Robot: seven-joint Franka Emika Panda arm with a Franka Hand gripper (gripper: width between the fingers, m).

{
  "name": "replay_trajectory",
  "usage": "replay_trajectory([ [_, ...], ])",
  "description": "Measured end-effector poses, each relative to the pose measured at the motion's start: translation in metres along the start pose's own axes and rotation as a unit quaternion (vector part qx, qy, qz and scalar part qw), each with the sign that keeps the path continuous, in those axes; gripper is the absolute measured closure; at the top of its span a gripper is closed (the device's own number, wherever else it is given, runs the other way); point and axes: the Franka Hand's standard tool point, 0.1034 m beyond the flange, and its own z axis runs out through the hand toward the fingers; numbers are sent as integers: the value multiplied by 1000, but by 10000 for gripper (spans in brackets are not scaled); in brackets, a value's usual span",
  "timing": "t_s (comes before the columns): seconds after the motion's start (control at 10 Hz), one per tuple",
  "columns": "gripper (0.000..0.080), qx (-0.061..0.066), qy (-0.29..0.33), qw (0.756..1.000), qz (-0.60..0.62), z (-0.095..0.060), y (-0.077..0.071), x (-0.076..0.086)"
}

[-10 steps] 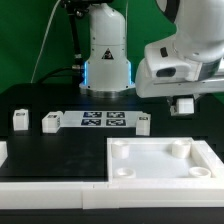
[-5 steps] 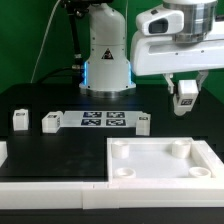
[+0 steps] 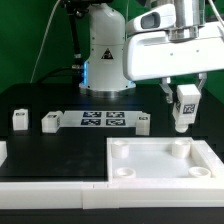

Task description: Assemble one leg

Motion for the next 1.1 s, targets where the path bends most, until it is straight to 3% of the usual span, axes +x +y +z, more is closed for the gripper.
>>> replay_trajectory([
  [0.1, 509, 2, 3, 1000, -22, 2, 7, 16],
  [0.7, 509, -2, 22, 999, -24, 2, 10, 22],
  [0.8, 509, -5, 47, 999, -26, -1, 13, 36],
  [0.9, 509, -17, 108, 993, -40, 0, 20, 53],
  [1.1, 509, -16, 108, 993, -47, 8, 22, 63],
])
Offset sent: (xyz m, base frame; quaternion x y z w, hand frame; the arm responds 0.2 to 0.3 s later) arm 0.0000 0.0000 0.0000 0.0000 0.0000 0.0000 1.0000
